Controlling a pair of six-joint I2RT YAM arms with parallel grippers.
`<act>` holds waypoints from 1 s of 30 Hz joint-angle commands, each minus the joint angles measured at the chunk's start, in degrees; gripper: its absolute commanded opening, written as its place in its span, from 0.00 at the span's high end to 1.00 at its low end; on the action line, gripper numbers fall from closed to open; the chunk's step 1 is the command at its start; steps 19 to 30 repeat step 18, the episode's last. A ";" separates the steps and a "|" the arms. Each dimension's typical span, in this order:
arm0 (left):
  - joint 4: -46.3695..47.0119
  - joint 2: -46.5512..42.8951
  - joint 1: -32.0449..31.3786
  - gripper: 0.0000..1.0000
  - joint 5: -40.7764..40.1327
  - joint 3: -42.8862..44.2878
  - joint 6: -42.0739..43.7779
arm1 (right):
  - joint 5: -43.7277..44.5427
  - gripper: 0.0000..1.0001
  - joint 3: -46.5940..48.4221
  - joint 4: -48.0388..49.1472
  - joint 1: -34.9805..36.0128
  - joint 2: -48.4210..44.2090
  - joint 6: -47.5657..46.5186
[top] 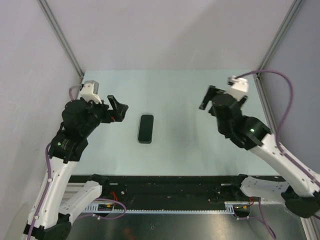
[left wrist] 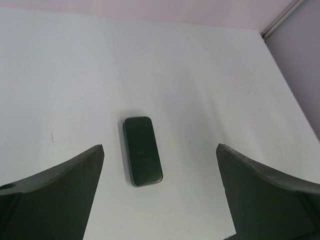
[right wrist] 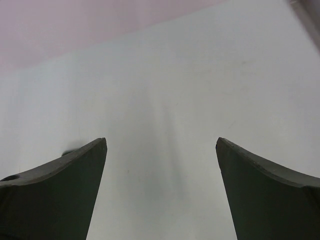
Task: Organize the sunglasses
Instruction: Reset both arms
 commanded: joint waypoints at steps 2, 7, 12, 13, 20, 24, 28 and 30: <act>-1.51 -1.46 0.30 0.00 -1.09 6.82 3.10 | 13.52 0.04 -0.52 -3.99 -0.84 -10.03 5.49; -1.60 0.03 0.21 0.00 -1.79 9.99 3.01 | 13.44 0.01 -0.60 -2.32 -1.10 -12.86 3.22; -1.60 1.26 0.21 0.00 -2.05 11.75 2.40 | 12.57 0.00 -0.60 -1.27 -1.72 -13.74 1.72; -1.60 1.44 0.30 0.00 -2.14 11.93 2.31 | 12.47 0.00 -0.60 -1.18 -1.98 -13.82 1.63; -1.60 1.27 0.30 0.00 -1.97 12.72 1.87 | 11.07 0.00 -0.60 -1.00 -2.69 -14.00 1.71; -1.60 1.27 0.30 0.00 -1.97 12.72 1.87 | 11.07 0.00 -0.60 -1.00 -2.69 -14.00 1.71; -1.60 1.27 0.30 0.00 -1.97 12.72 1.87 | 11.07 0.00 -0.60 -1.00 -2.69 -14.00 1.71; -1.60 1.27 0.30 0.00 -1.97 12.72 1.87 | 11.07 0.00 -0.60 -1.00 -2.69 -14.00 1.71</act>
